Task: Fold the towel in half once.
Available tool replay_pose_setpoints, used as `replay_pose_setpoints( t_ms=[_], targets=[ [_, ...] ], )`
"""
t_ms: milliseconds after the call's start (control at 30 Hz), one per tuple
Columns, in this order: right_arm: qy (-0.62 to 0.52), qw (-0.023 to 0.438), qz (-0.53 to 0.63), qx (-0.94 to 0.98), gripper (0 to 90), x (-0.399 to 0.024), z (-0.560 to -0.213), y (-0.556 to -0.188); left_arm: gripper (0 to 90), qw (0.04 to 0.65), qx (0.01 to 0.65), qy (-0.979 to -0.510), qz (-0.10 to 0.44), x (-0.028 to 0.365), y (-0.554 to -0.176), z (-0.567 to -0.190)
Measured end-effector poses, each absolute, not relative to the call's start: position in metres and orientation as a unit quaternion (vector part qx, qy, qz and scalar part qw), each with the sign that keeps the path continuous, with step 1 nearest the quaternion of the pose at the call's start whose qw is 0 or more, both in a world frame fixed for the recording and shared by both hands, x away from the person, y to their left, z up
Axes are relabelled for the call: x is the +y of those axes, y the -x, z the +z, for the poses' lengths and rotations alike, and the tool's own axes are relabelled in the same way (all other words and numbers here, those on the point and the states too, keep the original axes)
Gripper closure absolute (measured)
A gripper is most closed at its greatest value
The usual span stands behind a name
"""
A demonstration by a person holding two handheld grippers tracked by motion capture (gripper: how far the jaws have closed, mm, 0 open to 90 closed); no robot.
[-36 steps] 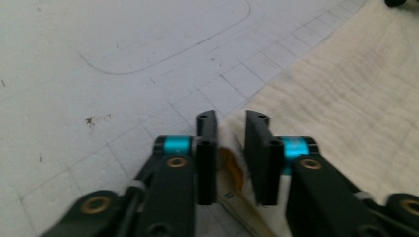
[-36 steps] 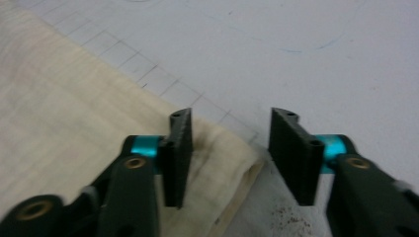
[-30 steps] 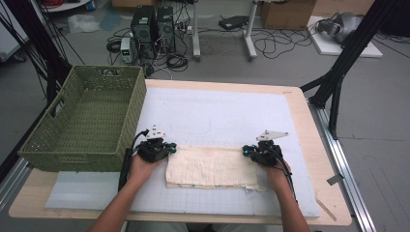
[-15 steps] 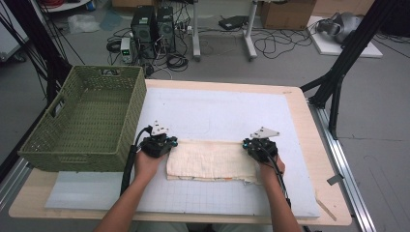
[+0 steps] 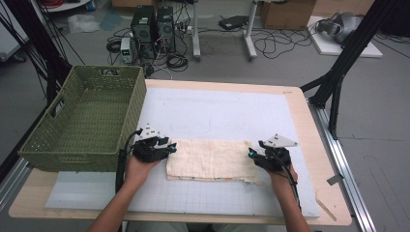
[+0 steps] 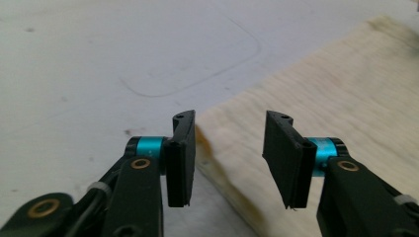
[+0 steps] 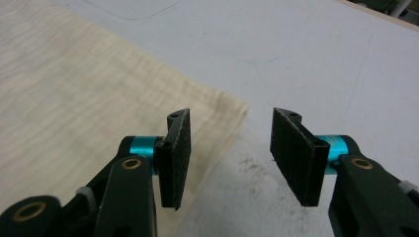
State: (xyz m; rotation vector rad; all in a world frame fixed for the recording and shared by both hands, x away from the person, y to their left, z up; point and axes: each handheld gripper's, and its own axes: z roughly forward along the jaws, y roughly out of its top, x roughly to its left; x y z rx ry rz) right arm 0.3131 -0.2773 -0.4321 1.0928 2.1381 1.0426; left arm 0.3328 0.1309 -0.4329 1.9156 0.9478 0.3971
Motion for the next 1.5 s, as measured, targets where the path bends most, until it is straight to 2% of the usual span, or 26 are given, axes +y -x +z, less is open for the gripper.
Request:
replay_pose_setpoints(
  t_ms=[167, 333, 500, 633, 900, 1033, 1133, 1200, 1300, 1400, 1500],
  targets=[
    [-0.389, 0.24, 0.377, 0.806, 47.8, -0.274, -0.441, -0.296, 65.6, 0.445, 0.371, -0.802, 0.144, 0.124, -0.32, -0.443],
    [-0.374, 0.216, 0.36, 0.827, 48.7, -0.271, -0.448, -0.286, 67.7, 0.431, 0.365, -0.813, 0.143, 0.124, -0.311, -0.448],
    [-0.367, 0.184, 0.369, 0.834, 45.5, -0.278, -0.448, -0.274, 66.8, 0.421, 0.349, -0.823, 0.153, 0.126, -0.3, -0.448],
    [-0.37, 0.181, 0.375, 0.831, 39.2, -0.286, -0.448, -0.267, 57.6, 0.412, 0.36, -0.821, 0.161, 0.13, -0.297, -0.448],
    [-0.388, 0.211, 0.426, 0.789, 27.7, -0.295, -0.433, -0.267, 41.2, 0.515, 0.371, -0.758, 0.151, 0.146, -0.306, -0.442],
    [-0.4, 0.232, 0.43, 0.775, 21.1, -0.301, -0.428, -0.267, 40.9, 0.553, 0.354, -0.74, 0.143, 0.148, -0.311, -0.436],
    [-0.413, 0.246, 0.43, 0.764, 18.6, -0.307, -0.425, -0.266, 40.2, 0.584, 0.34, -0.718, 0.169, 0.148, -0.314, -0.429],
    [-0.419, 0.255, 0.431, 0.758, 15.9, -0.311, -0.423, -0.265, 40.7, 0.584, 0.34, -0.71, 0.196, 0.148, -0.316, -0.426],
    [-0.424, 0.265, 0.434, 0.749, 11.9, -0.316, -0.42, -0.263, 39.7, 0.579, 0.341, -0.715, 0.192, 0.146, -0.316, -0.426],
    [-0.427, 0.271, 0.433, 0.746, 11.4, -0.319, -0.42, -0.263, 24.0, 0.569, 0.361, -0.718, 0.176, 0.143, -0.316, -0.426],
    [-0.428, 0.274, 0.428, 0.747, 9.9, -0.321, -0.419, -0.264, 17.4, 0.567, 0.363, -0.717, 0.178, 0.142, -0.313, -0.428]
  ],
)
